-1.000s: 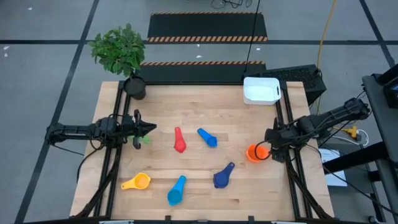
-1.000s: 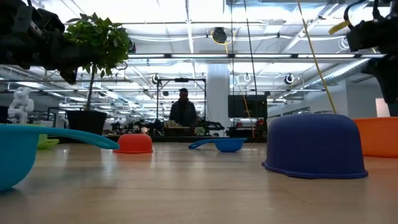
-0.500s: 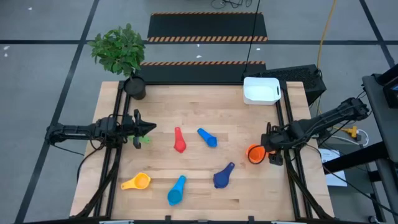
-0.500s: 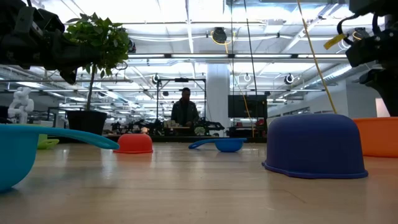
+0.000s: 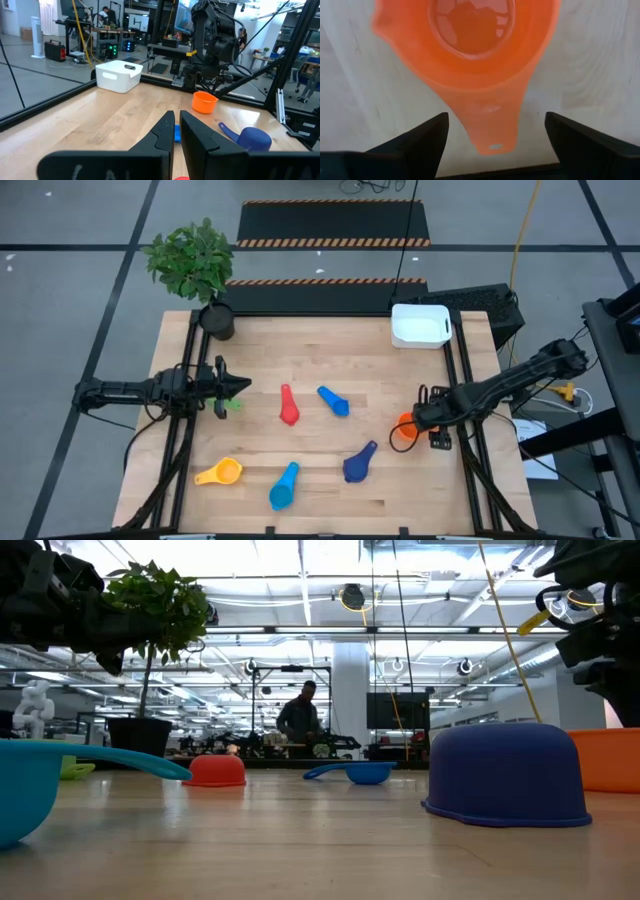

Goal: Nest measuring cups in basket
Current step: Prepare the orange measuring cup

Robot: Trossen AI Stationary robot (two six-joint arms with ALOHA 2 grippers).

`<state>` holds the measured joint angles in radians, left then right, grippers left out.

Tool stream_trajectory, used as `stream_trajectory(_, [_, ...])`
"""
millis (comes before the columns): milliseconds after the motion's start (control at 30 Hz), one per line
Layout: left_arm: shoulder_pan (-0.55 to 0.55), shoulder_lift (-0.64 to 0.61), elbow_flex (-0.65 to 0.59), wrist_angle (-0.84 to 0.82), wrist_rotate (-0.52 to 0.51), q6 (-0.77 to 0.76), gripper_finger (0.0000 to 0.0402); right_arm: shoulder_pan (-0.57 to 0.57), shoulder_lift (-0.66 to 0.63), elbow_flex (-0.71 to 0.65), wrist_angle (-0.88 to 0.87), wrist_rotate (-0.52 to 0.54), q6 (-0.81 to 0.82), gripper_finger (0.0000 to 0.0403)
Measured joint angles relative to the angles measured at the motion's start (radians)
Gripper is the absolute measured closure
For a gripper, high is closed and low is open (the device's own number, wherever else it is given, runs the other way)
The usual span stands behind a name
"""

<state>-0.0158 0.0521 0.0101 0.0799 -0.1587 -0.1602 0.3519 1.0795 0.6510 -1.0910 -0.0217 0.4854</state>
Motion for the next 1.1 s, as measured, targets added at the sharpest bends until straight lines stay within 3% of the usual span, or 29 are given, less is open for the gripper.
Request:
stream_trajectory(767, [0.000,0.000,0.000,0.000,-0.001,0.000,0.0369,0.000,0.043,-0.003,0.025,0.022,-0.038,0.0092])
stream_trajectory(867, [0.000,0.000,0.000,0.000,-0.001,0.000,0.0369,0.000,0.043,-0.003,0.025,0.023,-0.038,0.0116])
stream_trajectory(1100, [0.000,0.000,0.000,0.000,-0.001,0.000,0.0369,0.000,0.043,-0.003,0.025,0.022,-0.038,0.0218])
